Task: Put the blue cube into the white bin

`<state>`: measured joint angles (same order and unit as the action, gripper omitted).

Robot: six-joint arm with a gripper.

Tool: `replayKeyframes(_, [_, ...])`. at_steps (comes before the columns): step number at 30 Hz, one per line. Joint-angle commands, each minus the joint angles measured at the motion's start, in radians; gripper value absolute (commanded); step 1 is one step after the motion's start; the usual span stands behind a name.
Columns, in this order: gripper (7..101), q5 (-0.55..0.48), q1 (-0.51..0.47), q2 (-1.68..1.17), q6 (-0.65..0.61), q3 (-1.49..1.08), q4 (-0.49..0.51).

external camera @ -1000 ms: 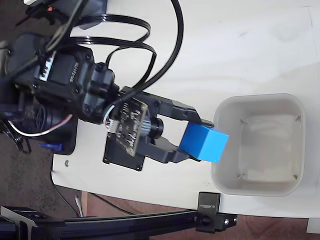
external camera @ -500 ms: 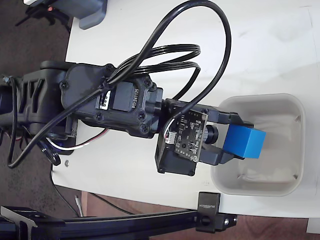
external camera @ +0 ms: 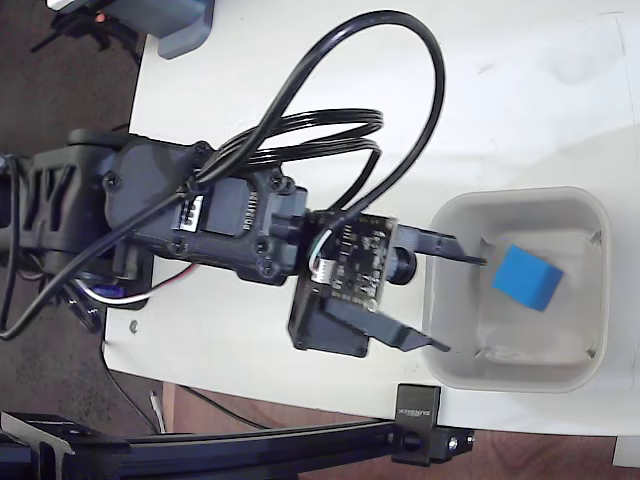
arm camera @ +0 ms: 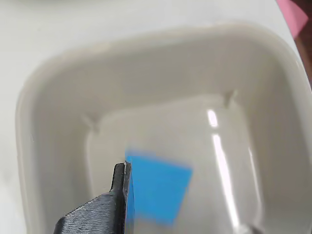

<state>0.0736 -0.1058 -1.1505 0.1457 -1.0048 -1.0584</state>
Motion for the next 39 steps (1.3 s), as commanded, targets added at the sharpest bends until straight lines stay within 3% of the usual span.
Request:
replayKeyframes(1, [100.3,-0.015,0.018,-0.443,-0.049,-0.408,0.012])
replayKeyframes(5, [100.3,0.002,0.04,-0.942,-0.091,-1.138,0.325])
replayKeyframes(6, [100.3,0.0,0.048,-1.032,-0.092,-1.249,0.351])
replayKeyframes(10, [100.3,0.055,0.143,-1.226,-0.038,-1.466,0.31])
replayKeyframes(18, [100.3,0.084,0.227,-1.609,-0.081,-1.825,0.367])
replayKeyframes(24, [100.3,0.067,0.236,-1.827,-0.091,-1.968,0.321])
replayKeyframes(29, [100.3,0.152,0.295,-1.904,-0.06,-1.987,0.282])
replayKeyframes(35, [100.3,0.115,0.284,-1.904,-0.074,-1.987,0.281])
replayKeyframes(39, [100.3,-0.017,0.19,-1.904,-0.115,-1.987,0.279])
